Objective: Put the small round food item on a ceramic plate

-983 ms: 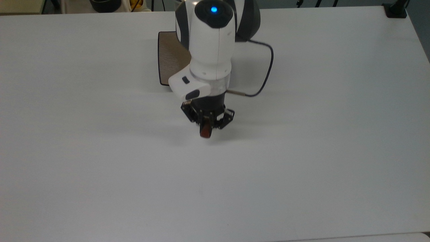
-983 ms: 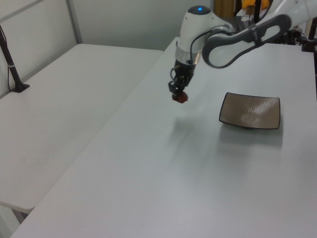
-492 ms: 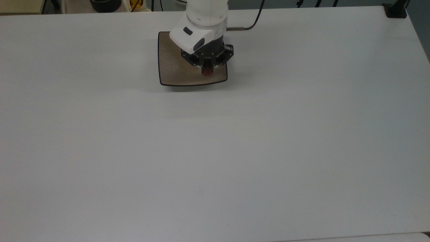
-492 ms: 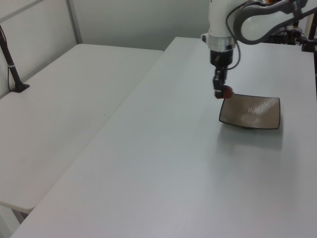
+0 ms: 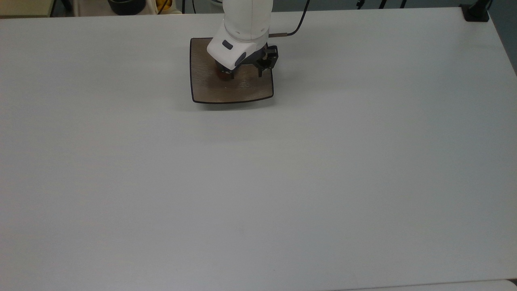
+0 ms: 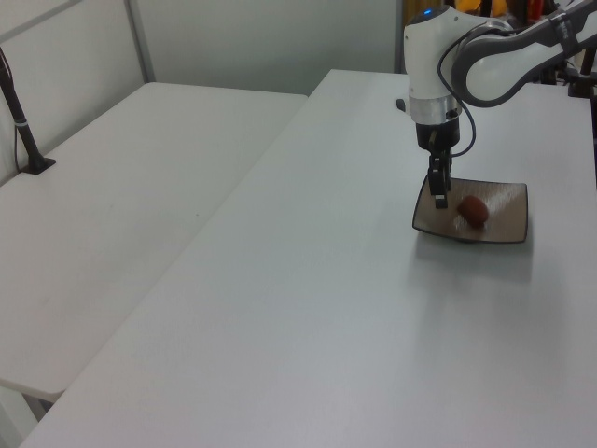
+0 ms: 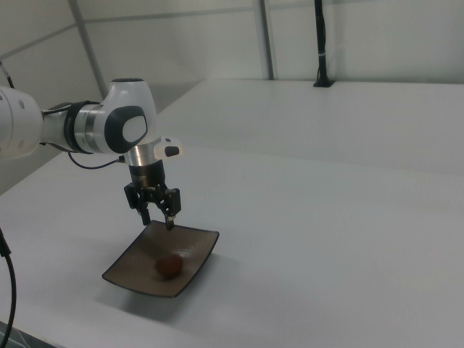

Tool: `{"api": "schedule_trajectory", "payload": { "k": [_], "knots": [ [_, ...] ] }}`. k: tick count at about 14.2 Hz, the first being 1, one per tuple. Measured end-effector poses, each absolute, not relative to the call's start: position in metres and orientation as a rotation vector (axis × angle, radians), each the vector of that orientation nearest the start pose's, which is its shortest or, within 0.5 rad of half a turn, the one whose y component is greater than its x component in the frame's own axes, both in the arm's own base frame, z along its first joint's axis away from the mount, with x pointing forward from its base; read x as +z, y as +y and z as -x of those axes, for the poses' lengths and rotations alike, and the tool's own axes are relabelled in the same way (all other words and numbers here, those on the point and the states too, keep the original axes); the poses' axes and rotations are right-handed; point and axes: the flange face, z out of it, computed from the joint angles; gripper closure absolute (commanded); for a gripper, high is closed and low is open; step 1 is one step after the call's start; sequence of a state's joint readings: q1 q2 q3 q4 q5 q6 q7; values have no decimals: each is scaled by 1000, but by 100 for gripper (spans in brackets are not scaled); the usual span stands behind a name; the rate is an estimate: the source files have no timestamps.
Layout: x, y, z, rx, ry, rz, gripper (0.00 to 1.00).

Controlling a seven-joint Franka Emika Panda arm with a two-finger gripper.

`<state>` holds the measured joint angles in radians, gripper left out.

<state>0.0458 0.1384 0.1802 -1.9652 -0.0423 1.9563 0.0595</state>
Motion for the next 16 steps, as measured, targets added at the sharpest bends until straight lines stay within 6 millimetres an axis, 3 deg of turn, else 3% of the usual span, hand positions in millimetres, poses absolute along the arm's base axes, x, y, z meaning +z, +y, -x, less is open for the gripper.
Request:
{"api": "schedule_trajectory", "payload": {
  "k": [3,6,7,8,13,16],
  "knots": [
    [404,117,-559,191,-279,3156,0],
    [434,107,-560,148,-185,3165,0],
    [448,102,-560,144,-141,3167,0],
    [479,92,-560,96,-75,3163,0],
    [546,47,-565,-83,106,3078,0],
    [555,46,-561,-70,138,3074,0]
  ]
}}
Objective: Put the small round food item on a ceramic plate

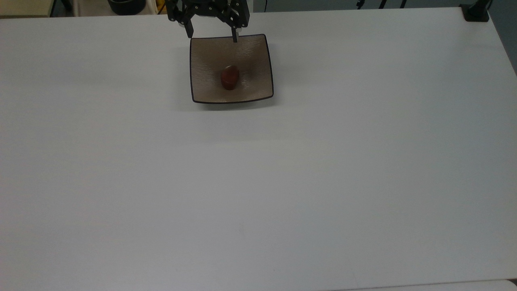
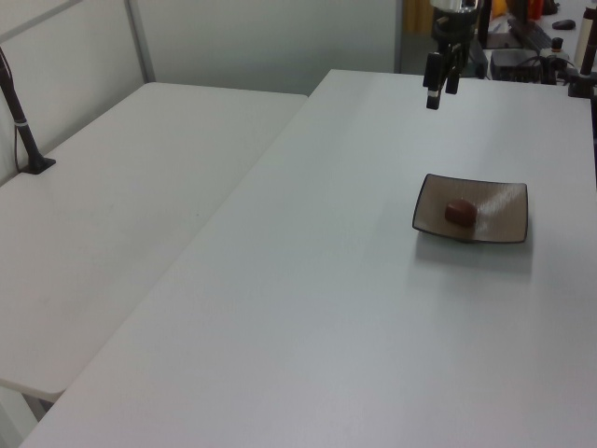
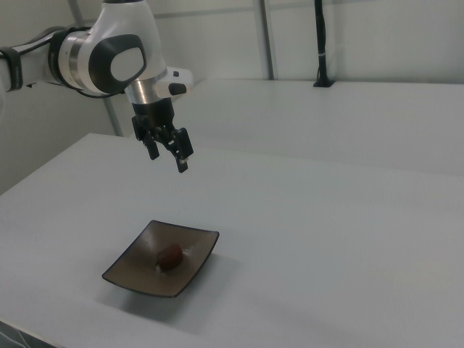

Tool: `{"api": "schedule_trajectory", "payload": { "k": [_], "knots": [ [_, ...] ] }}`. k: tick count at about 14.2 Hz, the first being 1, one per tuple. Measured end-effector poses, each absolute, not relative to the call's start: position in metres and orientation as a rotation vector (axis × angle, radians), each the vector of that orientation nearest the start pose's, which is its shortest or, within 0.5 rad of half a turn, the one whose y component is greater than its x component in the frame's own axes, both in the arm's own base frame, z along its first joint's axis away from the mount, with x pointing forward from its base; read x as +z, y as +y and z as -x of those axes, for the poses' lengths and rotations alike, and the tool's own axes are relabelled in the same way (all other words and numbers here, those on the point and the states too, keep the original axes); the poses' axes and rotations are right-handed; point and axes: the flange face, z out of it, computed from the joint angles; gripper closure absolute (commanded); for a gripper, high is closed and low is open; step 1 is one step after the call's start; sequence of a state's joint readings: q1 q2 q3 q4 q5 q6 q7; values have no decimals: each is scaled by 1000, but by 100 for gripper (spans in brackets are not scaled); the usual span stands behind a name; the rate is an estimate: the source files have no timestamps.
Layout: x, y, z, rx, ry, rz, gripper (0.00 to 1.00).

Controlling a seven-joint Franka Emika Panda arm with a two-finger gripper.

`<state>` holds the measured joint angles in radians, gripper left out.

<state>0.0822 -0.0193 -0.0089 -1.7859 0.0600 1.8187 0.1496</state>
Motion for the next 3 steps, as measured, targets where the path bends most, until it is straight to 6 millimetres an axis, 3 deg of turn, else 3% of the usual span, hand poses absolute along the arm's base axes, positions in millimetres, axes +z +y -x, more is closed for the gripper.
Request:
{"api": "schedule_trajectory", "payload": {
  "k": [3],
  "knots": [
    [552,45,-562,-61,150,3074,0]
  ]
}}
